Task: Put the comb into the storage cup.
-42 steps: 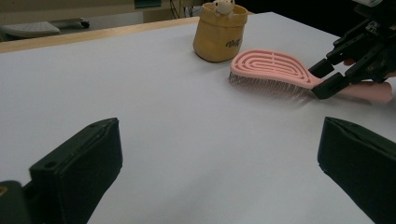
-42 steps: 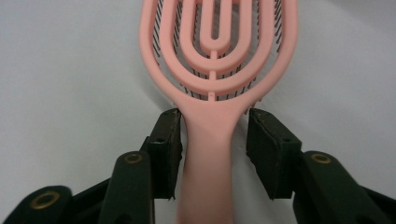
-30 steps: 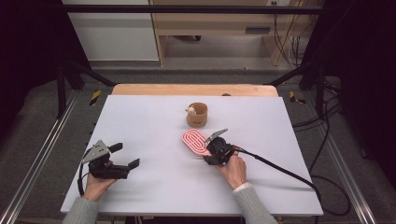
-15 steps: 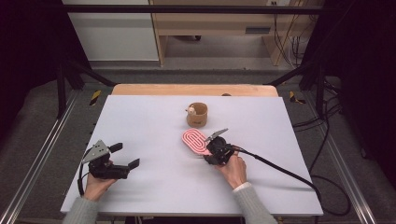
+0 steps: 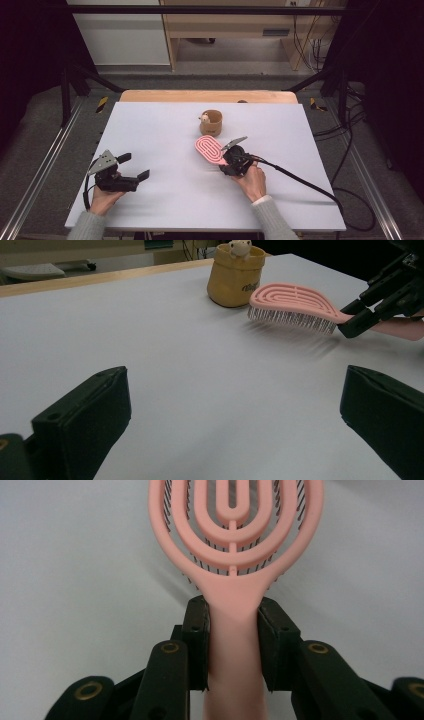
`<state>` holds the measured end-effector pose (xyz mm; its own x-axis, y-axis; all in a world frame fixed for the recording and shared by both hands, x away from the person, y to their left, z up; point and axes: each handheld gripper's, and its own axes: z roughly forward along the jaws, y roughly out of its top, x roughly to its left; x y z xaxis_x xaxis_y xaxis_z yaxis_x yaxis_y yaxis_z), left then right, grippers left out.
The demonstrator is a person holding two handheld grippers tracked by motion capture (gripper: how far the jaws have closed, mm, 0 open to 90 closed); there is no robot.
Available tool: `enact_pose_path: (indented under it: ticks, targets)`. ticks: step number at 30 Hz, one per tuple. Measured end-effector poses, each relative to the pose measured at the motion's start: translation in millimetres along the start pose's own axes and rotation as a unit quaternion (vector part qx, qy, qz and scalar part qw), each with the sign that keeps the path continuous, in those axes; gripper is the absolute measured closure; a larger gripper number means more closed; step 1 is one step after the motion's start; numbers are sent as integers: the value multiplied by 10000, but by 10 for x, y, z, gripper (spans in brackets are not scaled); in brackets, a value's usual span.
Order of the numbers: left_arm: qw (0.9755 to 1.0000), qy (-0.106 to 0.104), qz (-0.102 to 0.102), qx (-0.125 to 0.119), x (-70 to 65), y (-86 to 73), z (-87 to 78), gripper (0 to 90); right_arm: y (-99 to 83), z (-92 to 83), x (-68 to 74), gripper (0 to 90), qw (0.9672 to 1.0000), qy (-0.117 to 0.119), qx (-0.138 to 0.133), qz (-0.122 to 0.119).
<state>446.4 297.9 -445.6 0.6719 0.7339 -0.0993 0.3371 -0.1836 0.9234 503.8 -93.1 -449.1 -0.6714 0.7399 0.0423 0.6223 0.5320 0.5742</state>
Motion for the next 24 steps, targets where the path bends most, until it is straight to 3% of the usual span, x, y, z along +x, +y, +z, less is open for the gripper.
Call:
enact_pose_path:
  ticks: [24]
  targets:
    - [10000, -20, -18, -1, -71, 46, 18, 0, -7, -283, 36, 695, 9987, 37, -468, -211]
